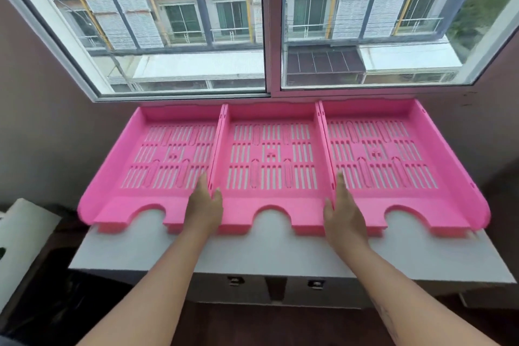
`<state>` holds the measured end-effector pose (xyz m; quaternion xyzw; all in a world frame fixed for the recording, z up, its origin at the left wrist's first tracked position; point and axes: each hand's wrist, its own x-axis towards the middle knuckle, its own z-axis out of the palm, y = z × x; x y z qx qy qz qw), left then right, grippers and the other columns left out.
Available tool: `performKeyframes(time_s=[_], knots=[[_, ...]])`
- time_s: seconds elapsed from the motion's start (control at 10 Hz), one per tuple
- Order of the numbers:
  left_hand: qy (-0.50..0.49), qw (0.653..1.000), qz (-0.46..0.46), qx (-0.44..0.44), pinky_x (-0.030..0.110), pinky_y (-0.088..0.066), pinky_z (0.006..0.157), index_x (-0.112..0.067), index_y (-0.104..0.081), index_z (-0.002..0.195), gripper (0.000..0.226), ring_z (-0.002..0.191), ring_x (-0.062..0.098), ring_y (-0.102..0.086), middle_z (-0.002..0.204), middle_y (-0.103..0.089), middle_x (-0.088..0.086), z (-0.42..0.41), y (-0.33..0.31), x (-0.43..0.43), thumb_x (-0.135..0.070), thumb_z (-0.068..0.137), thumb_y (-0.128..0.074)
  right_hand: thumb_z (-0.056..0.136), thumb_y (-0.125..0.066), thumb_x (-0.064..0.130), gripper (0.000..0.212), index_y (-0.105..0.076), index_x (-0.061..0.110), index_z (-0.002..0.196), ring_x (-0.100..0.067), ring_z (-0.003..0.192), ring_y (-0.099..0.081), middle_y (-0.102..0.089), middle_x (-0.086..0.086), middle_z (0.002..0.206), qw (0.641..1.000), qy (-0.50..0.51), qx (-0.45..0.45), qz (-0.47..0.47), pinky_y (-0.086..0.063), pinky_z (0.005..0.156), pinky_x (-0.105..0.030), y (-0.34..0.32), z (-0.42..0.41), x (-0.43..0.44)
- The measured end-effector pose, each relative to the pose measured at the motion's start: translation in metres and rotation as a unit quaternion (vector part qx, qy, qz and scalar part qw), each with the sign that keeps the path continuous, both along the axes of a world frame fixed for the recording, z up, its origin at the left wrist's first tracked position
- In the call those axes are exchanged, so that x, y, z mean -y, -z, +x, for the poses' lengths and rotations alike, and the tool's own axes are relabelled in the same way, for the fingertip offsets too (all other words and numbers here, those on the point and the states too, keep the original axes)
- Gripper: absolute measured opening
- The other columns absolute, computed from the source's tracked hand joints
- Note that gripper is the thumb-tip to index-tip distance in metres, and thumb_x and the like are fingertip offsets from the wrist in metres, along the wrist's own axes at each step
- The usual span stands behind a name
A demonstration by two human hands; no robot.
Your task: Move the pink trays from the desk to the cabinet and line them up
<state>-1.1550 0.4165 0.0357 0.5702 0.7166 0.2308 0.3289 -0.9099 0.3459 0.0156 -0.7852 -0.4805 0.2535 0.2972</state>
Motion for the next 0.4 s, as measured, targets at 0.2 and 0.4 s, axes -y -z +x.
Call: performKeyframes(time_s=[0.2, 0.4], knots=[[0.012, 1.0, 0.007, 0.018, 0.041, -0.038, 0.109, -0.013, -0.015, 0.156, 0.057, 0.142, 0.033, -0.037, 0.16, -0.031, 0.014, -0.007, 0.011, -0.006, -0.016, 0.103, -0.038, 0.101, -0.043, 0.013, 0.066, -0.009, 0.022, 0.157, -0.014, 0.054, -0.05, -0.067, -0.013, 0.107, 0.997, 0.034, 0.071, 0.02, -0.043, 0.045, -0.027, 0.007, -0.008, -0.005], [0.06, 0.997, 0.019, 0.045, 0.04, -0.026, 0.116, -0.013, -0.012, 0.157, 0.064, 0.149, 0.028, -0.024, 0.164, -0.021, 0.009, -0.018, 0.001, 0.003, -0.026, 0.102, -0.044, 0.099, -0.05, 0.024, 0.074, -0.003, 0.03, 0.156, -0.038, 0.099, -0.065, -0.059, -0.019, 0.13, 1.0, 0.018, 0.011, -0.009, -0.054, 0.078, -0.044, -0.009, -0.004, -0.003]])
